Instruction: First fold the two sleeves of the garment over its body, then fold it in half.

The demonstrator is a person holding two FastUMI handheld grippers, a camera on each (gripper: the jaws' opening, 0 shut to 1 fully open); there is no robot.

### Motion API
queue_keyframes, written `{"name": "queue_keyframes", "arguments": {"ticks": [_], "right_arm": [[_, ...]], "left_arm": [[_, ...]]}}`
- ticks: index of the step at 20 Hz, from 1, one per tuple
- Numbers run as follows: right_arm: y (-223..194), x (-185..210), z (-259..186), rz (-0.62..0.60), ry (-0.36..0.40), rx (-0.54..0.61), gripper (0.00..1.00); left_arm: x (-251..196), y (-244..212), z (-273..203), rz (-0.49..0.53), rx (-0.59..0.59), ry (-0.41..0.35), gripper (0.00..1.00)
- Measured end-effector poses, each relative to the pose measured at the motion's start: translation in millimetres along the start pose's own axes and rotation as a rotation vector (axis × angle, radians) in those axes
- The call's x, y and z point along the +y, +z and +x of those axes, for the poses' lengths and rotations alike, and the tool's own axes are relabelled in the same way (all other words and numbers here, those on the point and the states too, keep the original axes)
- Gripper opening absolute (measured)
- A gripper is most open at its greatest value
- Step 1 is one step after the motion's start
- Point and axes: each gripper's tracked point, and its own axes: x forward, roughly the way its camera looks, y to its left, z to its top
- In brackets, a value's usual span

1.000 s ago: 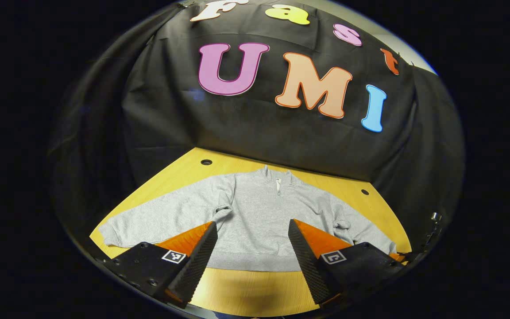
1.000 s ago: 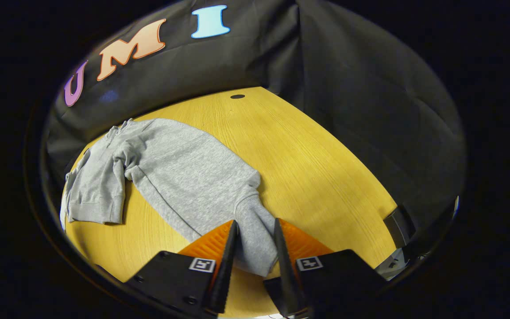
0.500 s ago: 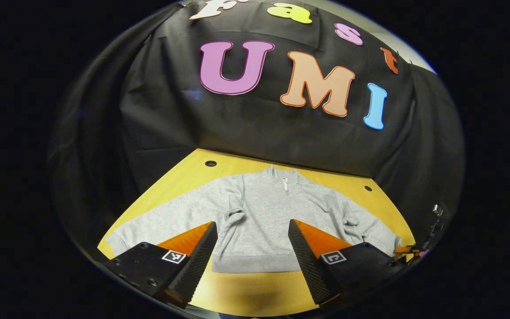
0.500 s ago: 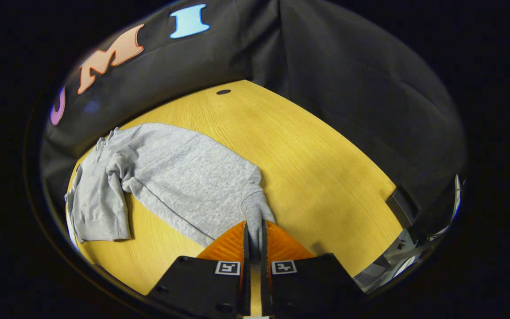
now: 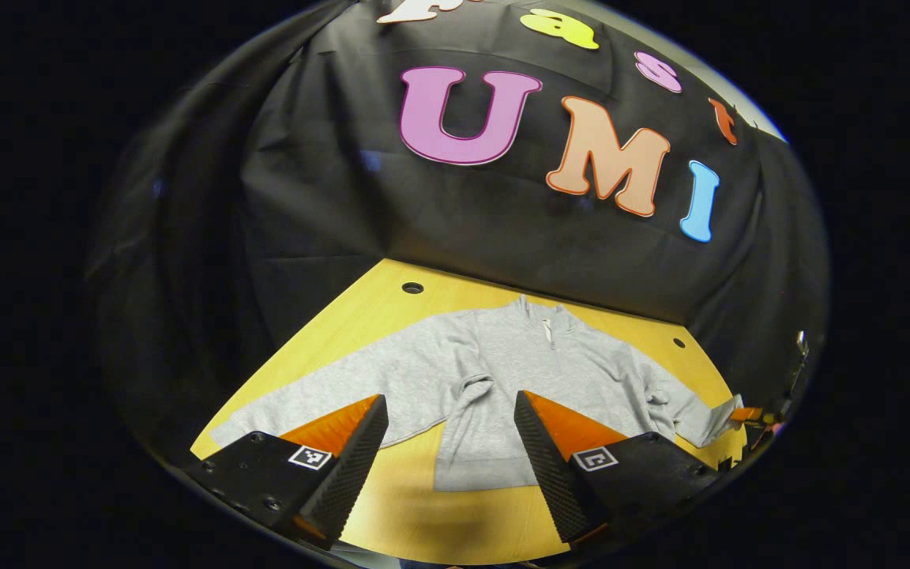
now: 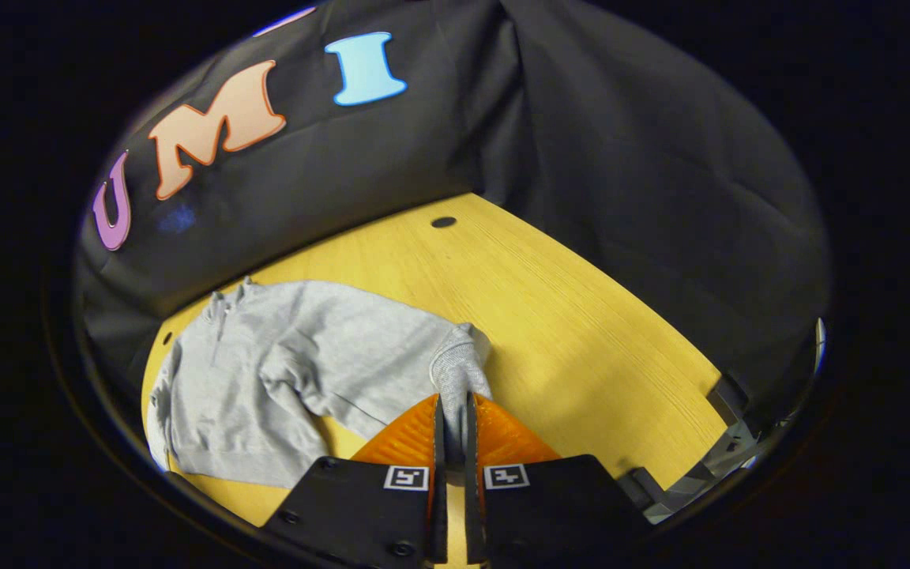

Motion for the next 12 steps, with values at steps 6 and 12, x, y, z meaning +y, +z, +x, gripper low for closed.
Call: {"name": "queue_keyframes", "arguments": {"ticks": [6,12], "right_arm": [[53,157,-1,-0.061,0.199,-0.084,0.11],[55,305,-8,-0.153,0.373,-0.107,0.11]], "left_arm": [[47,-6,-2,-0.004,0.013,0.053,0.94],[93,-29,-13,-0.009,0.057,0.119,0.94]]}}
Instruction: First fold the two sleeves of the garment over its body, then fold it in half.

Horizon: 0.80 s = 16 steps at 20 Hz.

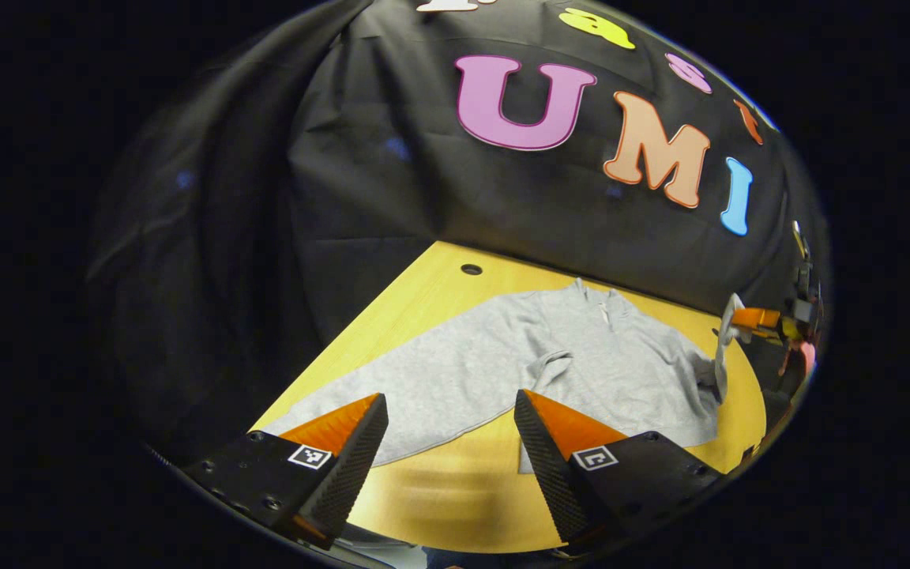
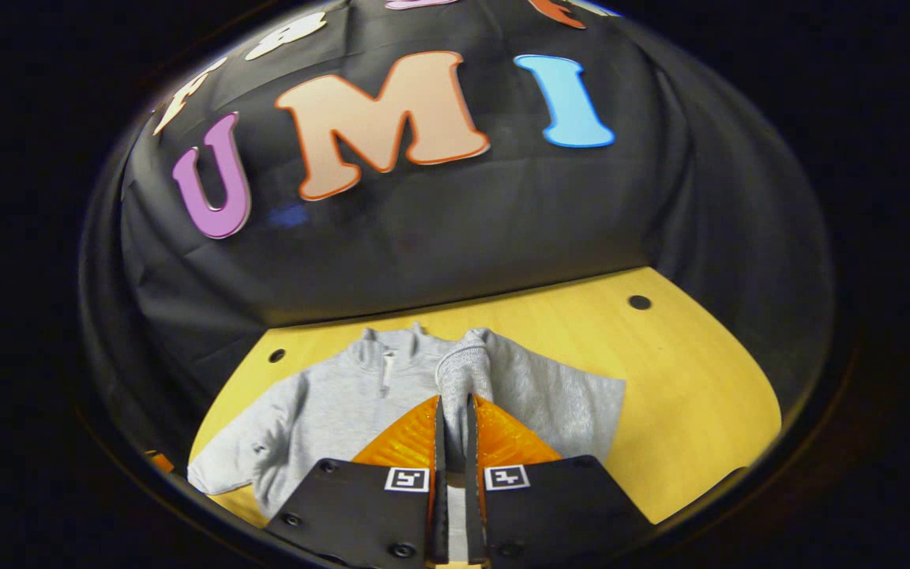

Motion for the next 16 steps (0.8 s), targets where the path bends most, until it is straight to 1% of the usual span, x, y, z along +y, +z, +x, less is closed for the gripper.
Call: {"name": "queue_keyframes", "arguments": {"ticks": [5,9,13,16], "right_arm": [[-6,112,27,-0.052,0.151,0.013,0.11],[-11,196,35,-0.055,0.277,0.017,0.11],[-22,268,41,-0.094,0.380,0.020,0.11],[-41,312,44,-0.108,0.442,0.043,0.11]], "left_arm": [[40,-18,-7,-0.028,0.043,0.045,0.95],[69,-27,-9,-0.058,0.060,0.078,0.94],[95,-43,-5,-0.068,0.089,0.113,0.94],[112,-59,0,-0.089,0.121,0.145,0.95]]}}
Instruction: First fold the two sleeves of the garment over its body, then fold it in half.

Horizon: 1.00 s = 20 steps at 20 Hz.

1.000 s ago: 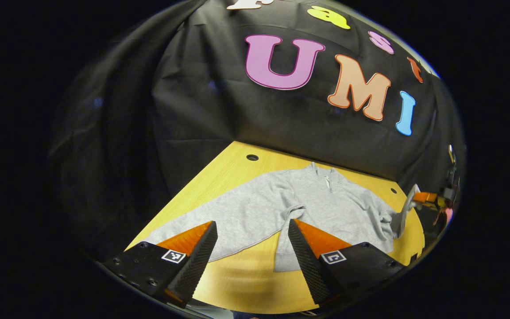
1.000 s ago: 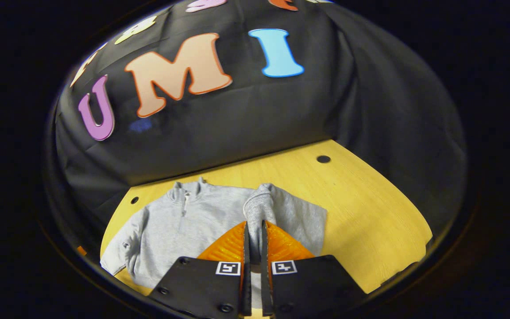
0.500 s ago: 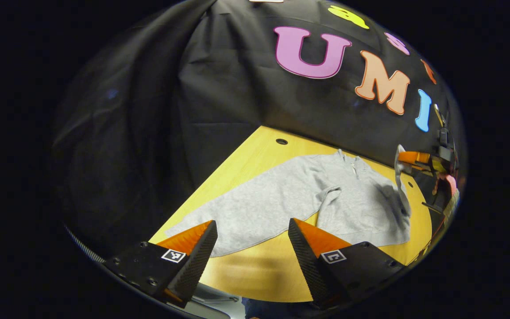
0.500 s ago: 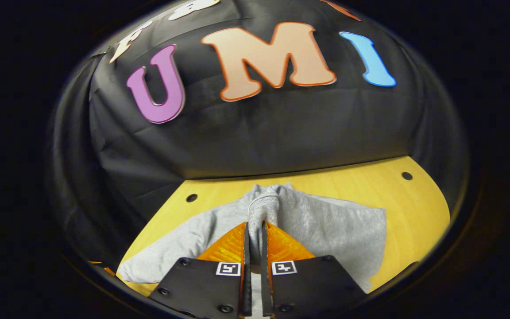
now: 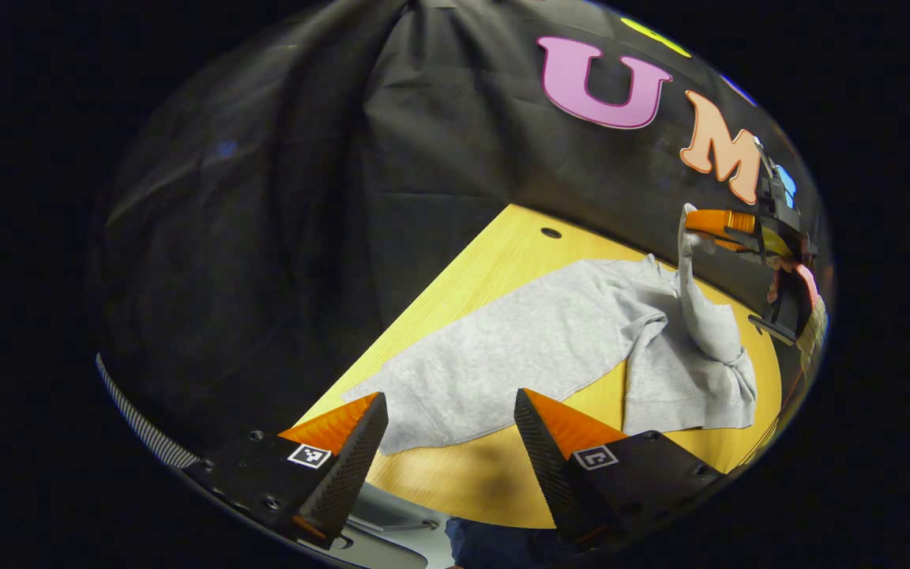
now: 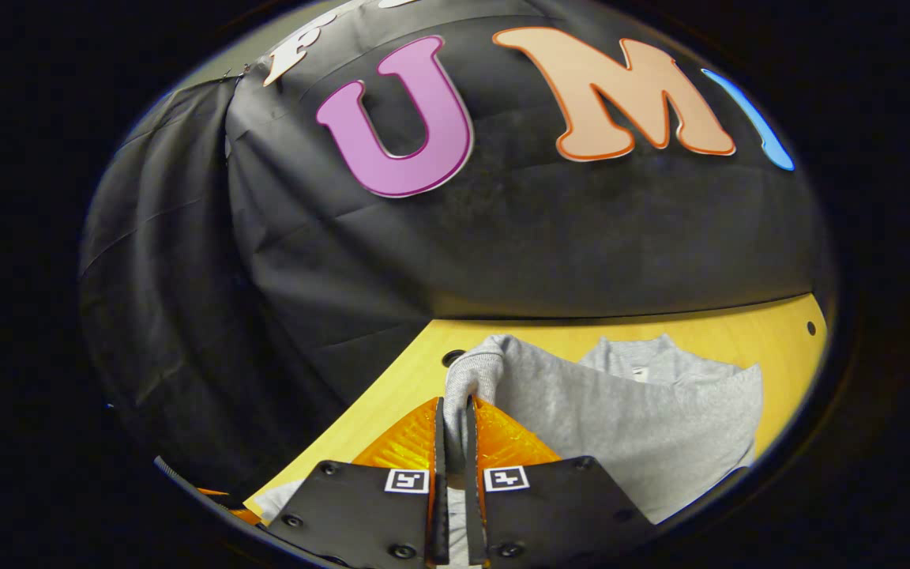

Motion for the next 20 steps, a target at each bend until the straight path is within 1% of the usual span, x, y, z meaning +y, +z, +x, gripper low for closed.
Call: {"name": "queue_keyframes", "arguments": {"ticks": [2,3,4,5,6,7,8,9,10,11,12,13,14,15,16,17,18,19,20], "right_arm": [[-11,13,10,-0.014,0.006,0.017,0.10],[-16,15,14,-0.022,0.005,0.028,0.11],[-19,19,21,-0.029,0.004,0.040,0.09],[-18,22,29,-0.044,-0.003,0.047,0.09],[-13,29,35,-0.063,-0.014,0.048,0.11],[-12,34,38,-0.079,-0.018,0.048,0.11],[-10,40,36,-0.080,-0.004,0.050,0.12],[-8,42,36,-0.078,0.005,0.057,0.18],[-14,36,36,-0.077,0.020,0.064,0.19],[-13,40,40,-0.075,0.040,0.067,0.19],[-13,43,32,-0.080,0.044,0.063,0.43],[-9,47,28,-0.084,0.052,0.058,0.46],[-12,49,24,-0.091,0.056,0.059,0.61],[-7,49,11,-0.103,0.052,0.055,0.76],[-9,46,11,-0.124,0.042,0.048,0.91],[-12,37,4,-0.129,0.025,0.051,0.95],[-14,35,-4,-0.128,0.023,0.057,0.97],[-14,31,-9,-0.127,0.019,0.061,0.94],[-15,27,-15,-0.128,0.016,0.062,0.98]], "left_arm": [[10,-10,7,-0.014,0.019,0.019,0.95],[16,-16,11,-0.015,0.033,0.029,0.95],[20,-22,16,-0.011,0.047,0.039,0.94],[25,-28,21,-0.006,0.059,0.046,0.94],[27,-33,26,-0.001,0.069,0.051,0.95],[29,-37,31,-0.003,0.077,0.056,0.95],[29,-41,36,-0.007,0.090,0.061,0.95],[31,-46,40,-0.014,0.102,0.068,0.95],[32,-49,44,-0.022,0.110,0.076,0.95],[34,-50,45,-0.028,0.113,0.083,0.95],[36,-49,48,-0.025,0.115,0.092,0.95],[38,-49,49,-0.017,0.113,0.096,0.95],[39,-50,52,-0.006,0.114,0.096,0.94],[38,-51,52,0.010,0.116,0.097,0.94],[38,-51,53,0.041,0.115,0.094,0.93],[37,-49,53,0.042,0.104,0.091,0.93],[36,-49,54,0.046,0.099,0.086,0.92],[34,-49,55,0.056,0.101,0.076,0.90],[31,-48,57,0.066,0.102,0.058,0.85]]}}
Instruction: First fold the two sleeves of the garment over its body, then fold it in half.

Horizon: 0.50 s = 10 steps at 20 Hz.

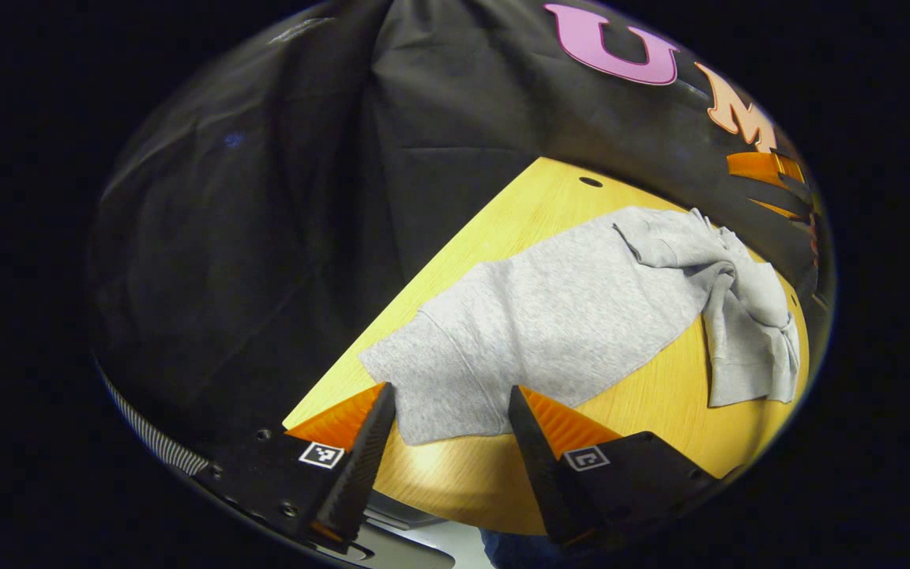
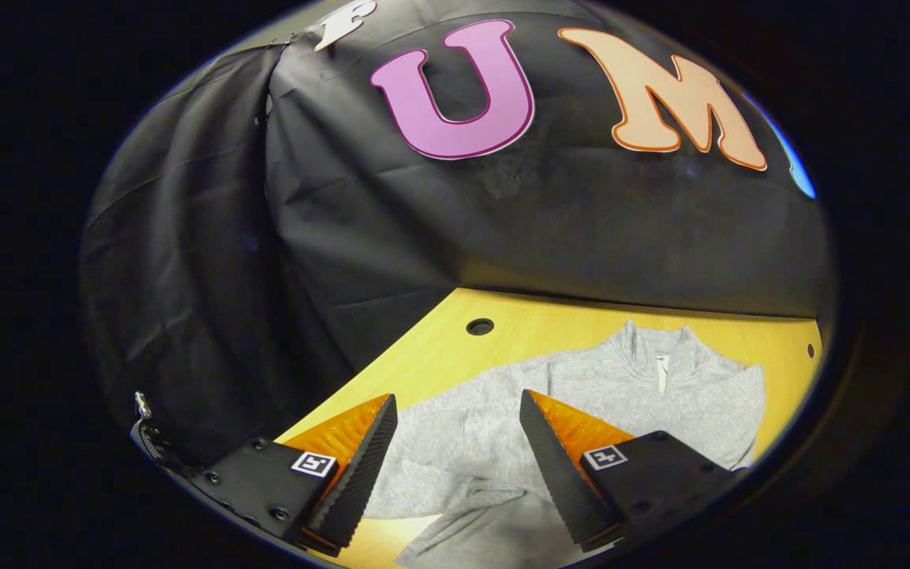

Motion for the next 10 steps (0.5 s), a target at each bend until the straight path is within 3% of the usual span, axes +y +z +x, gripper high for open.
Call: {"name": "queue_keyframes", "arguments": {"ticks": [1,4,5,6,8,10], "right_arm": [[-1,-5,-6,-0.006,-0.009,0.003,0.98],[-10,-22,-25,-0.042,-0.037,0.019,0.94],[-13,-26,-31,-0.048,-0.044,0.024,0.98],[-15,-30,-38,-0.048,-0.052,0.024,0.94],[-20,-41,-48,-0.048,-0.071,0.026,0.98],[-25,-52,-59,-0.044,-0.095,0.022,0.98]], "left_arm": [[-3,0,0,0.008,0.000,-0.014,0.82],[-10,4,4,0.001,-0.007,-0.032,0.46],[-13,4,4,-0.005,-0.008,-0.037,0.41],[-15,4,4,-0.014,-0.004,-0.037,0.27],[-16,4,5,-0.030,0.000,-0.029,0.15],[-16,5,5,-0.030,0.001,-0.021,0.10]]}}
